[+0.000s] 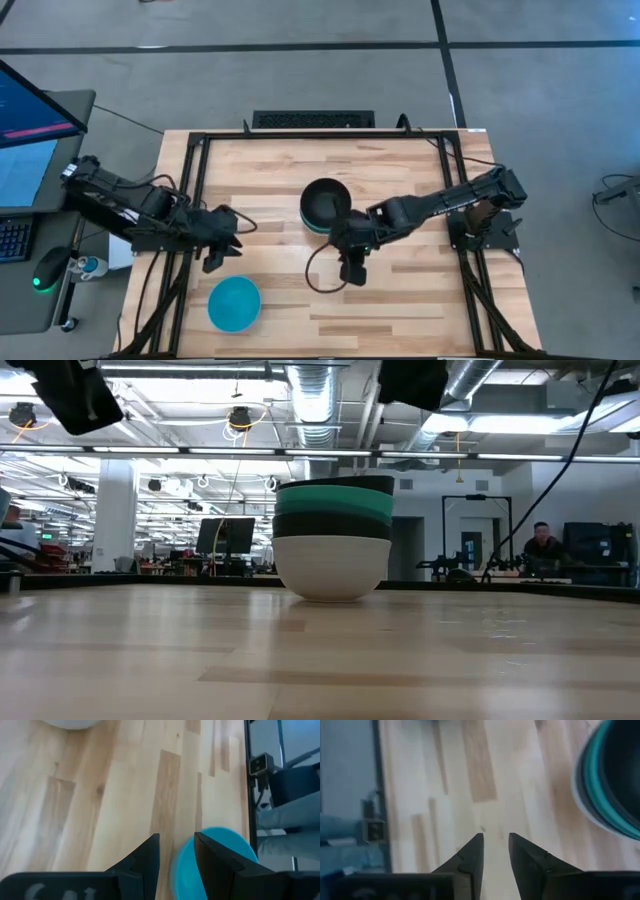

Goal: Nest bowls inside each other
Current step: Stack the blue bowl on the black bowl

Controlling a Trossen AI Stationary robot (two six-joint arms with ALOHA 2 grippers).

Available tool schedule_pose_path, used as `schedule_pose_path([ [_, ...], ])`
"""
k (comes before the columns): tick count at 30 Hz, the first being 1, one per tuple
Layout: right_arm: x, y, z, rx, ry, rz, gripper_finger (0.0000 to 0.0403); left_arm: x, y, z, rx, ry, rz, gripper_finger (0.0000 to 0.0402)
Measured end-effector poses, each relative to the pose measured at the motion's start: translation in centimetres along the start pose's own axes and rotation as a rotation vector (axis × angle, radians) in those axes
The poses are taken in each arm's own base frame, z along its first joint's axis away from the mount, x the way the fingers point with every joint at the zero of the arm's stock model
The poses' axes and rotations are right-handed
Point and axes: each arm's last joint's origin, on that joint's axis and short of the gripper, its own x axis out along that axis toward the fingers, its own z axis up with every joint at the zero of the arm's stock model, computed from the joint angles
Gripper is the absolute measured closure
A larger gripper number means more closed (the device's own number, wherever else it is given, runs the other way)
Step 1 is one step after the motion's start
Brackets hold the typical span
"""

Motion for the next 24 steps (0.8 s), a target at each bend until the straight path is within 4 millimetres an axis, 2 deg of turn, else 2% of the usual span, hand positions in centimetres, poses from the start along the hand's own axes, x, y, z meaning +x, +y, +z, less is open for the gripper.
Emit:
schedule_pose_path([
  [8, -0.1, 2.6, 0.8, -0.022, -0.228, -0.02, 0.0296, 2.2, -2.0, -1.5, 0.106, 0.11, -0.021, 0.029],
  [12, -0.3, 3.8, 1.0, -0.023, -0.318, -0.016, 0.0296, 3.2, -2.7, -2.2, 0.145, 0.086, -0.009, 0.029],
  [21, -0.8, 6.6, 0.7, -0.058, -0.483, -0.032, 0.0296, 4.4, -2.7, -4.3, 0.127, 0.103, -0.016, 0.029],
  [24, -0.3, 7.6, 0.8, -0.091, -0.522, -0.007, 0.0296, 4.6, -2.7, -4.5, 0.13, 0.099, -0.017, 0.029],
])
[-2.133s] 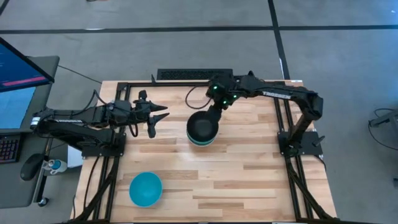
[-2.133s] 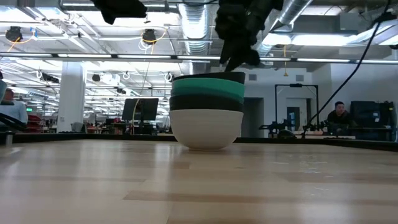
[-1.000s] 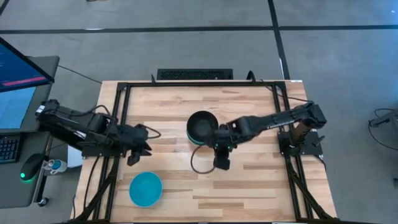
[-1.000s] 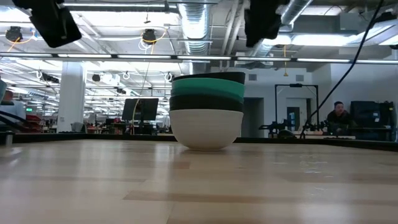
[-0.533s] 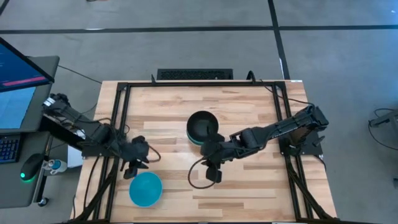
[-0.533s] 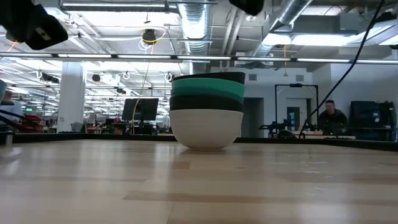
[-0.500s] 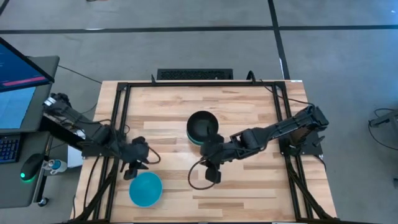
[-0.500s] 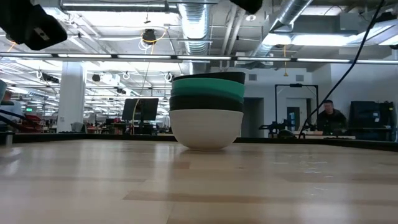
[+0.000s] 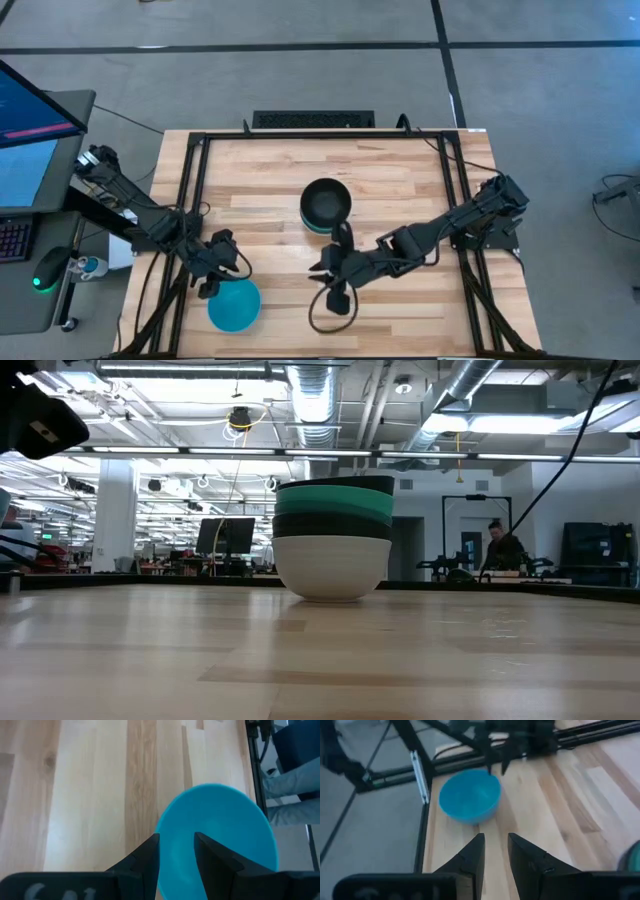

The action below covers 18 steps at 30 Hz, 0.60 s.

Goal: Nest bowls inside each other
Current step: Stack the blue bowl on the black bowl

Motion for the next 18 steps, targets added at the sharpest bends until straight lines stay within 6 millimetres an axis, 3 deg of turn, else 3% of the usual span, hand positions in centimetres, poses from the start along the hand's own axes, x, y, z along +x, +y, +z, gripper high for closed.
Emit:
schedule_pose_path([
  [8, 2.1, 1.6, -0.7, 0.026, -0.028, 0.095, 0.0296, 0.2, 0.5, -0.6, 0.011, 0.032, 0.056, 0.029],
  [18, 2.7, 1.8, -1.1, 0.058, -0.011, 0.132, 0.0296, 2.2, 1.5, -2.2, -0.042, 0.045, 0.023, 0.029],
])
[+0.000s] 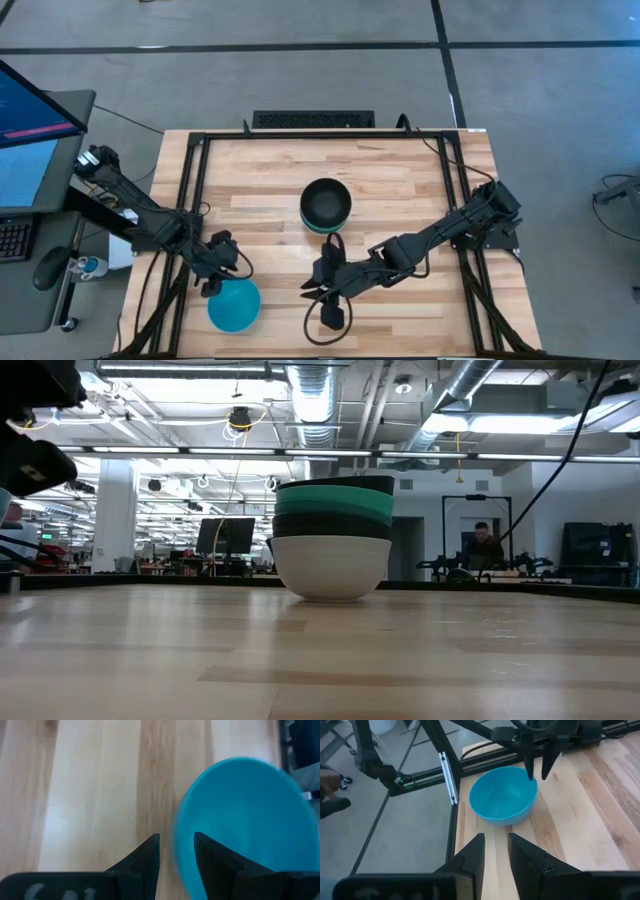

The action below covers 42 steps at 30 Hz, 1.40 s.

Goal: Nest bowls inside each other
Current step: Stack the blue bowl on the black bowl

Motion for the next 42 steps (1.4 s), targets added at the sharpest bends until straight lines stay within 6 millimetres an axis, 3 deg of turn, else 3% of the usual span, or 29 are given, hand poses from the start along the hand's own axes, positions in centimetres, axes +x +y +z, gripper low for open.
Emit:
schedule_pose_path([
  [13, 0.1, -0.3, 0.4, 0.009, -0.018, 0.0, 0.0296, 0.6, 0.3, -0.4, -0.031, 0.019, 0.02, 0.029],
  [26, 0.1, -0.6, 0.5, 0.006, -0.02, -0.006, 0.0296, 3.5, -0.2, -0.4, -0.032, 0.071, 0.071, 0.0291],
  [29, 0.2, -0.7, 0.6, 0.006, -0.018, -0.003, 0.0296, 4.1, -0.6, 0.0, -0.019, 0.041, 0.04, 0.0309],
  [34, 0.2, -1.0, 0.6, 0.0, -0.01, -0.012, 0.0296, 4.2, -1.1, 0.5, -0.007, -0.01, 0.0, 0.0388],
  [42, 0.1, -1.2, 0.3, -0.046, 0.021, -0.028, 0.0296, 3.3, -1.1, 1.5, -0.08, -0.068, 0.038, 0.0399],
])
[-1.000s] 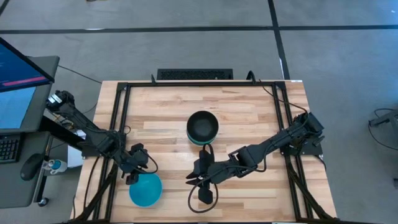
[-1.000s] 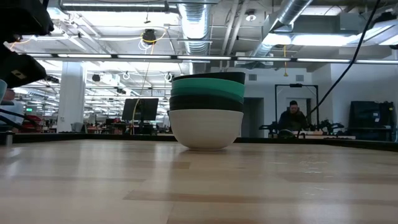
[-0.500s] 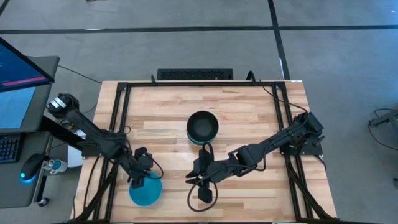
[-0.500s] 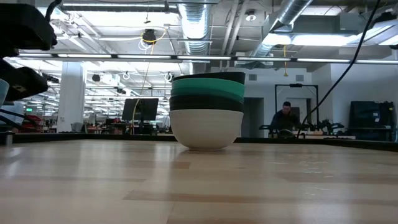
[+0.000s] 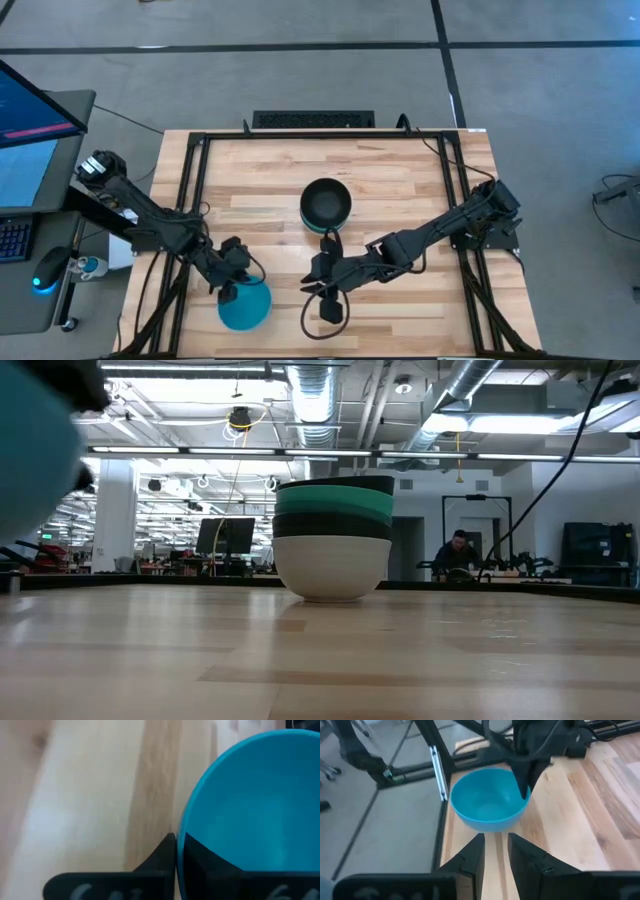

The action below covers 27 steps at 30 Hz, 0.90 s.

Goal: Nest bowls inside each other
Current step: Stack the blue bowl on the black bowl

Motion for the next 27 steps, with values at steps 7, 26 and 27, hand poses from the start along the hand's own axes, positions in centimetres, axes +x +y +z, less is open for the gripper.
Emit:
schedule_pose_path([
  [7, -1.2, -1.1, 0.2, -0.027, 0.028, -0.115, 0.0296, -4.7, 0.1, 5.8, -0.049, -0.145, 0.198, 0.04],
  [26, -9.8, -1.9, 2.0, -0.192, 0.069, -0.162, 0.0296, -13.5, 3.7, 18.4, -0.149, -0.417, 0.262, 0.0401],
  [27, -10.1, -1.9, 2.0, -0.2, 0.071, -0.148, 0.0296, -13.0, 3.8, 18.8, -0.144, -0.413, 0.255, 0.0401],
])
